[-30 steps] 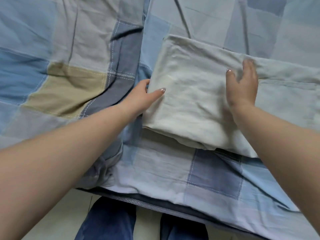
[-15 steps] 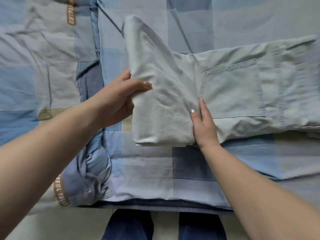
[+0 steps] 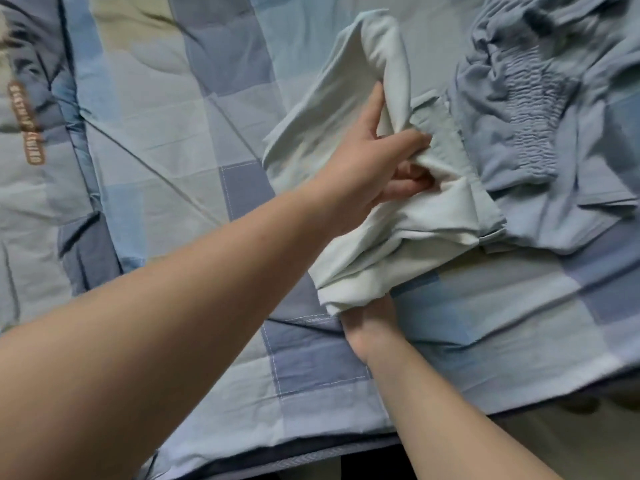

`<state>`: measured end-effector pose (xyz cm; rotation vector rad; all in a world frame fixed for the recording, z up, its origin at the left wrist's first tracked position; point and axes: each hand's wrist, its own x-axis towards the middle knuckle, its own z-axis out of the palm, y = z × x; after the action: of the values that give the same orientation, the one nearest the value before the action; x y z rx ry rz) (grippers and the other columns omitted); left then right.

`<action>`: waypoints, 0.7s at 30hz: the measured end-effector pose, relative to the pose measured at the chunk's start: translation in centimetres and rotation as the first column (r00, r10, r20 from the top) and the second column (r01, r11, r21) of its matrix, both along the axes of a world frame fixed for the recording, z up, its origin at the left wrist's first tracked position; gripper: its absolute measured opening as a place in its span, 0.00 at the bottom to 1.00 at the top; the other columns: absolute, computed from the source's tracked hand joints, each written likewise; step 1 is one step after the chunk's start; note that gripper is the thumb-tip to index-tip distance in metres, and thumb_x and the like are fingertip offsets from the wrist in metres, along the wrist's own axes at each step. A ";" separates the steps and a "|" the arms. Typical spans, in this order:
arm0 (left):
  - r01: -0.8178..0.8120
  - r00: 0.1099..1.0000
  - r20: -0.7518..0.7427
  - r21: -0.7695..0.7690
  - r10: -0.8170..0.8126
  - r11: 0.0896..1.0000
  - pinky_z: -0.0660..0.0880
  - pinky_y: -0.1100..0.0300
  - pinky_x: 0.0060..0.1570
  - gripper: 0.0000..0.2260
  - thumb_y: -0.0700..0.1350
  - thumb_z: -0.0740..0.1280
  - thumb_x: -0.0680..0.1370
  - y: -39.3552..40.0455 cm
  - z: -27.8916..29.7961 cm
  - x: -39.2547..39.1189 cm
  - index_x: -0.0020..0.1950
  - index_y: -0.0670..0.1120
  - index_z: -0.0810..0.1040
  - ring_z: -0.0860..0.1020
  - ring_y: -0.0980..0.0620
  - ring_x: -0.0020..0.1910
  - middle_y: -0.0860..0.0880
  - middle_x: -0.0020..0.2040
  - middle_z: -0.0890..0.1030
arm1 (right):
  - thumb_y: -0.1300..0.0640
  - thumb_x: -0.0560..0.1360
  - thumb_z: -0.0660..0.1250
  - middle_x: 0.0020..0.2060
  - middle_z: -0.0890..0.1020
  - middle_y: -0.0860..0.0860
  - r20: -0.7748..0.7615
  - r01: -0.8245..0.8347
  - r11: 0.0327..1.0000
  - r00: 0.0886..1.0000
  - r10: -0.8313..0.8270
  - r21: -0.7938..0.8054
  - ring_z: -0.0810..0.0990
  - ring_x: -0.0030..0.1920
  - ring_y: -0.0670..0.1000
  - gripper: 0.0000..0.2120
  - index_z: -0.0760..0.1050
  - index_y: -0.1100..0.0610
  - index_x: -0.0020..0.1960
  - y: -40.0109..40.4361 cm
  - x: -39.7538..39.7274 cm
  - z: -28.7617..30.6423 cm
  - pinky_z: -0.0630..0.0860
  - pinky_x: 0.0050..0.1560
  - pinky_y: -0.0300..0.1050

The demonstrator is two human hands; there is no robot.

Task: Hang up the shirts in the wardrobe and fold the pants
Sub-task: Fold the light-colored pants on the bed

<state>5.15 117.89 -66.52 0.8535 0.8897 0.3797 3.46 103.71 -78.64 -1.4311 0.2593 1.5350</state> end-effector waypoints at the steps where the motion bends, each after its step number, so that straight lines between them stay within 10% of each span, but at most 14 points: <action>1: -0.001 1.000 -0.001 -0.018 0.001 1.000 0.77 0.64 0.28 0.35 0.33 0.61 0.79 -0.1 -0.5 1.7 0.78 0.58 0.52 0.73 0.53 0.29 0.47 0.35 0.75 | 0.64 0.80 0.57 0.34 0.79 0.46 -0.108 0.138 0.990 0.985 -0.134 0.036 0.76 0.34 0.41 0.11 0.75 0.52 0.52 0.0 0.6 0.2 0.72 0.34 0.36; 11: 0.253 0.897 -0.388 0.055 -0.213 0.966 0.75 0.58 0.48 0.35 0.44 0.68 0.78 -3.1 -6.8 9.0 0.78 0.51 0.51 0.77 0.51 0.50 0.47 0.54 0.78 | 0.41 0.78 0.57 0.40 0.83 0.51 -0.239 0.425 0.902 0.871 -0.430 -0.074 0.81 0.40 0.49 0.18 0.78 0.53 0.49 -3.5 5.8 -1.3 0.74 0.47 0.44; 15: 0.213 0.861 -0.508 0.320 -0.023 0.923 0.76 0.55 0.59 0.14 0.42 0.67 0.78 -3.5 -8.1 4.0 0.63 0.50 0.75 0.80 0.55 0.54 0.50 0.54 0.82 | 0.40 0.77 0.58 0.56 0.82 0.51 0.084 0.364 0.931 0.929 -0.360 -0.028 0.82 0.54 0.49 0.15 0.76 0.47 0.55 -4.8 10.2 -1.3 0.76 0.50 0.45; 21: 0.334 0.653 -0.690 0.632 0.312 0.699 0.74 0.62 0.55 0.11 0.38 0.65 0.76 0.6 -9.2 -2.5 0.56 0.46 0.81 0.77 0.53 0.49 0.47 0.51 0.80 | 0.36 0.70 0.66 0.47 0.78 0.46 0.509 0.111 0.989 0.860 -0.045 -0.100 0.77 0.53 0.51 0.18 0.69 0.50 0.45 -2.0 13.9 -0.1 0.73 0.55 0.50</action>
<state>2.66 118.48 -75.72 1.8652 1.5749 0.3533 17.33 101.71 -78.76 -1.8452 0.0927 1.0385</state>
